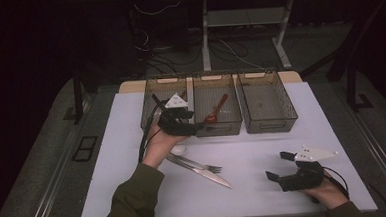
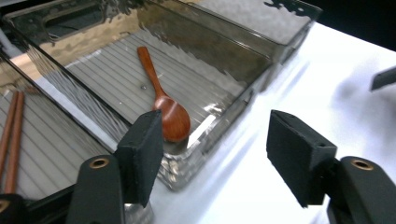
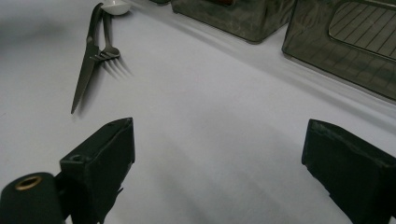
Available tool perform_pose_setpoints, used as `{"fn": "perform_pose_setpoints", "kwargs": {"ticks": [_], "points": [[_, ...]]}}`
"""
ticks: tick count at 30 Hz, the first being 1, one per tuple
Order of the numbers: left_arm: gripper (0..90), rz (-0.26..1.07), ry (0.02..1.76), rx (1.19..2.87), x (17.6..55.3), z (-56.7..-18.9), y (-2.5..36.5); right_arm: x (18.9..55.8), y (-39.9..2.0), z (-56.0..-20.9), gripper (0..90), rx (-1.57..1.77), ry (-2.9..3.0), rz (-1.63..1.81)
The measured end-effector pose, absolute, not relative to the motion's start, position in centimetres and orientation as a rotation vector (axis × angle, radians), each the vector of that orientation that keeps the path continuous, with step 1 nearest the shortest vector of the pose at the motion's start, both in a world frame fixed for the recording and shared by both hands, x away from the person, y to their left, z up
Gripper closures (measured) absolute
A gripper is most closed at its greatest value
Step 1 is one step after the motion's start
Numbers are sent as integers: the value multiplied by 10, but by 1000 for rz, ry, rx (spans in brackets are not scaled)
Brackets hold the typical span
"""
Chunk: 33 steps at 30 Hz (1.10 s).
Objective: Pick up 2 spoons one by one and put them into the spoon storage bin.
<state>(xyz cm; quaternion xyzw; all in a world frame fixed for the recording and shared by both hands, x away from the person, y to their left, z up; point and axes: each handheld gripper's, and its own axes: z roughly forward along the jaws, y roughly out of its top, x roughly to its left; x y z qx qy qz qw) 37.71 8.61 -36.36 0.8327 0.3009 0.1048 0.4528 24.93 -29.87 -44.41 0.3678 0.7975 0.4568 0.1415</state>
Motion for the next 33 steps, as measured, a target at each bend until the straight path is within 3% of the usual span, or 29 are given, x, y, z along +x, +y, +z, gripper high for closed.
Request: {"fn": "perform_pose_setpoints", "kwargs": {"ticks": [5, 12, 16, 23, 28, 33], "points": [[511, 232, 735, 2071, 364, -370, 97, 249, -299, -444, 90, 1061, 2304, 1317], [780, 206, 749, 2099, 348, -390, 114, 249, -299, -444, 90, 1062, 2304, 1317], [881, 173, 761, 2122, 341, -403, 124, 249, -299, -444, 90, 1063, 2302, 1316], [883, 165, 782, 2174, 333, -417, 136, 249, -299, -444, 90, 1066, 2298, 1316], [712, 188, 840, 2138, 339, -421, 142, 249, -299, -444, 90, 1065, 2300, 1315], [595, 169, 845, 2156, 347, -427, 144, 249, -298, -444, 90, 1060, 2304, 1311]]}}
